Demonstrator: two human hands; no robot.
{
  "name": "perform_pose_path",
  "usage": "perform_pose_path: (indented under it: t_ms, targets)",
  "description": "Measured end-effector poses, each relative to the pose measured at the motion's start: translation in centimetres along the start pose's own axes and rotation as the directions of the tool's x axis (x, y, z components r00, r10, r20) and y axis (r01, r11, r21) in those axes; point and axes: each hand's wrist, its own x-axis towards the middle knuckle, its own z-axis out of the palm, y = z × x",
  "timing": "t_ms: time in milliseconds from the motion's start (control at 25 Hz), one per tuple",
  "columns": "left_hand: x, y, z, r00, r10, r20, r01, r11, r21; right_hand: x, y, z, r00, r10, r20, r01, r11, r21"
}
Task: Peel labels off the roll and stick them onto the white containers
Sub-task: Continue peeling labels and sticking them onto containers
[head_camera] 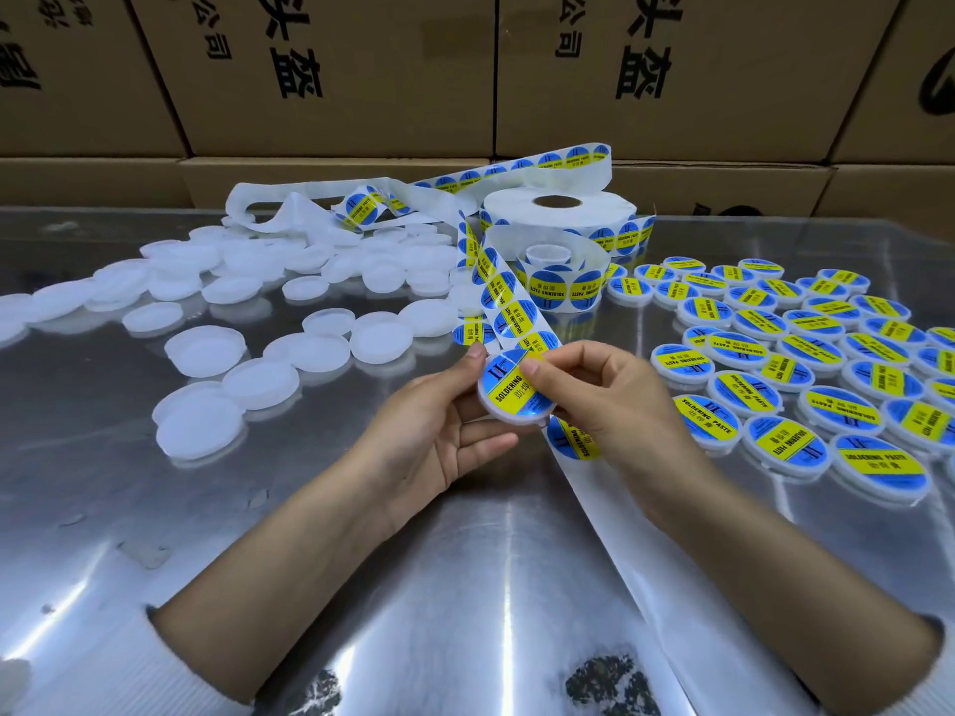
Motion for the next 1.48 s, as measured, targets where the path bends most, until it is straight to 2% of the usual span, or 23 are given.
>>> perform_pose_path:
  t_ms: [160, 320, 400, 560, 720, 920, 1080, 1160, 1280, 1400, 1480]
  targets:
    - [-0.2, 0.1, 0.1, 1.000, 0.007, 0.004, -0.007, 1.000, -0.020, -0.1, 0.0, 0.3, 0.977, -0.214, 0.020, 0.215, 0.973, -0.086]
    - [-0.3, 0.5, 0.2, 0.999, 0.051, 0.011, -0.050, 0.998, -0.039, -0.3, 0.0, 0.6, 0.959, -0.276, 0.061, 0.283, 0.947, -0.150]
    - [-0.4, 0.5, 0.2, 0.999, 0.052, 0.010, -0.052, 0.998, -0.040, -0.3, -0.1, 0.2, 0.966, -0.243, 0.087, 0.255, 0.952, -0.172]
    - [-0.4, 0.3, 0.4, 0.999, 0.038, 0.035, -0.037, 0.999, -0.020, -0.1, -0.4, 0.0, 0.987, -0.111, 0.120, 0.124, 0.986, -0.107]
    - [-0.8, 0.0, 0.9, 0.994, 0.043, 0.105, -0.047, 0.998, 0.040, -0.5, 0.2, 0.8, 0.964, -0.168, 0.203, 0.190, 0.978, -0.090]
    - [-1.0, -0.2, 1.5, 0.991, 0.072, 0.113, -0.078, 0.996, 0.047, -0.4, 0.0, 0.6, 0.981, -0.179, 0.080, 0.186, 0.978, -0.094]
    - [-1.2, -0.6, 2.0, 0.992, 0.116, 0.045, -0.119, 0.991, 0.059, -0.5, -0.1, 0.7, 0.991, -0.128, -0.044, 0.122, 0.985, -0.119]
    - [-1.3, -0.8, 2.3, 0.990, 0.144, -0.004, -0.143, 0.985, 0.098, -0.4, 0.0, 0.7, 0.991, -0.085, -0.100, 0.069, 0.985, -0.157]
    - [-1.3, -0.9, 2.5, 0.969, 0.241, -0.057, -0.229, 0.958, 0.171, -0.1, 0.6, 0.9, 0.997, -0.036, -0.069, 0.013, 0.950, -0.312]
    - [-1.4, -0.8, 2.5, 0.951, 0.310, -0.024, -0.296, 0.926, 0.234, 0.1, 0.6, 0.7, 0.996, -0.048, -0.071, 0.011, 0.895, -0.446]
    - [-1.5, -0.8, 2.3, 0.954, 0.297, 0.038, -0.296, 0.920, 0.255, 0.1, 0.3, 0.5, 0.992, -0.075, -0.103, 0.016, 0.877, -0.481]
